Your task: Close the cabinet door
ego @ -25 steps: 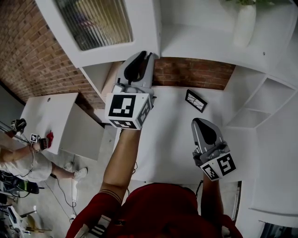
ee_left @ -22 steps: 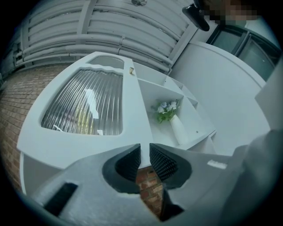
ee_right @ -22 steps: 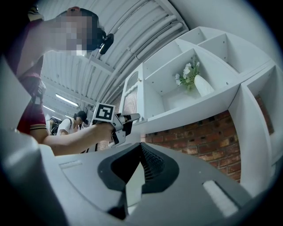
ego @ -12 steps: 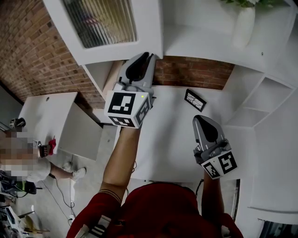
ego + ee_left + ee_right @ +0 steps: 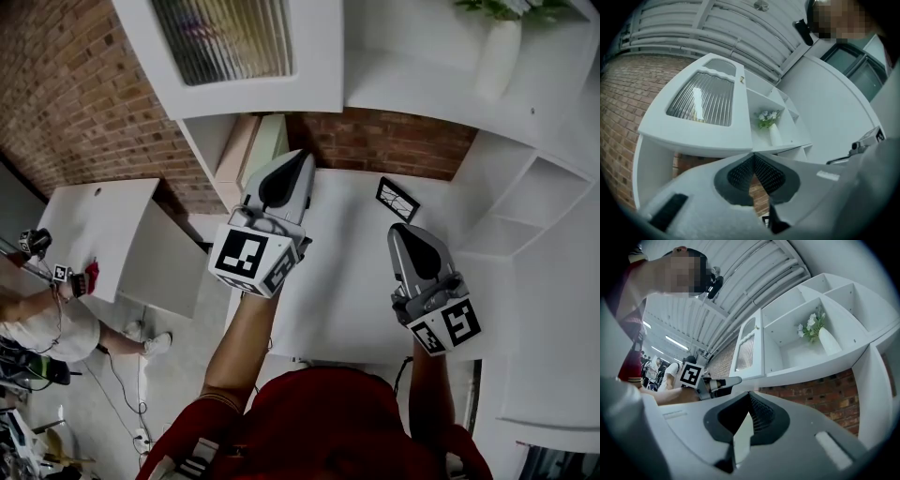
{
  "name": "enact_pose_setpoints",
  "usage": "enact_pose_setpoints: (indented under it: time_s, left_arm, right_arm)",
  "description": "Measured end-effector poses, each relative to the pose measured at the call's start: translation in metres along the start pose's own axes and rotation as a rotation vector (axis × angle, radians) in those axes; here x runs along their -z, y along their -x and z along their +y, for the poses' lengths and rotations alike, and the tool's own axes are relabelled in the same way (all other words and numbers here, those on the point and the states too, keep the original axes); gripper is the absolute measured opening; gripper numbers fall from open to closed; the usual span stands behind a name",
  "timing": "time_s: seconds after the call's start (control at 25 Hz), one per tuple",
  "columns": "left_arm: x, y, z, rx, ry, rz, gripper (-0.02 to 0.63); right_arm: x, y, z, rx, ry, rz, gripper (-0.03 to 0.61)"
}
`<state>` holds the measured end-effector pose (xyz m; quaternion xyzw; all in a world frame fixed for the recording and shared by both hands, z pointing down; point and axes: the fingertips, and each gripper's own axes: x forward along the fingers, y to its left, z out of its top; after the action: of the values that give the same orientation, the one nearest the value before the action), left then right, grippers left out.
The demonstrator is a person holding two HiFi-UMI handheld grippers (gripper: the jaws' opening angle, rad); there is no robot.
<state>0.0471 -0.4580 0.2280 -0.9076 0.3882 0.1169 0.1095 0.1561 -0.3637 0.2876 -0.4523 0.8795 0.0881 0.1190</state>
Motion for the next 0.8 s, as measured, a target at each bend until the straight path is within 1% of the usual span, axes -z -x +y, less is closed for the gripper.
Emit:
enact_pose_setpoints:
  time_s: [0.12, 0.44, 0.56, 0.8]
  left_arm:
    - [0.006, 0.019, -0.012, 0.030, 0.028, 0.008, 0.002]
    - [0.012, 0.060, -0.056, 0.170, 0.117, -0.028, 0.003]
    - [0.018, 0.070, -0.062, 0.190, 0.148, -0.031, 0.003]
    - [0.033, 0.083, -0.066, 0.209, 0.185, -0.015, 0.003]
  right_arm:
    - [-0.004, -0.006, 0.005, -0.008, 0.006, -0.009, 0.014]
    - [-0.003, -0.016, 0.029, -0.041, 0.006, -0.030, 0.014]
    - [0.002, -0.017, 0.036, -0.047, -0.001, -0.030, 0.014]
    - [0.010, -0.013, 0.046, -0.042, 0.001, -0.030, 0.014]
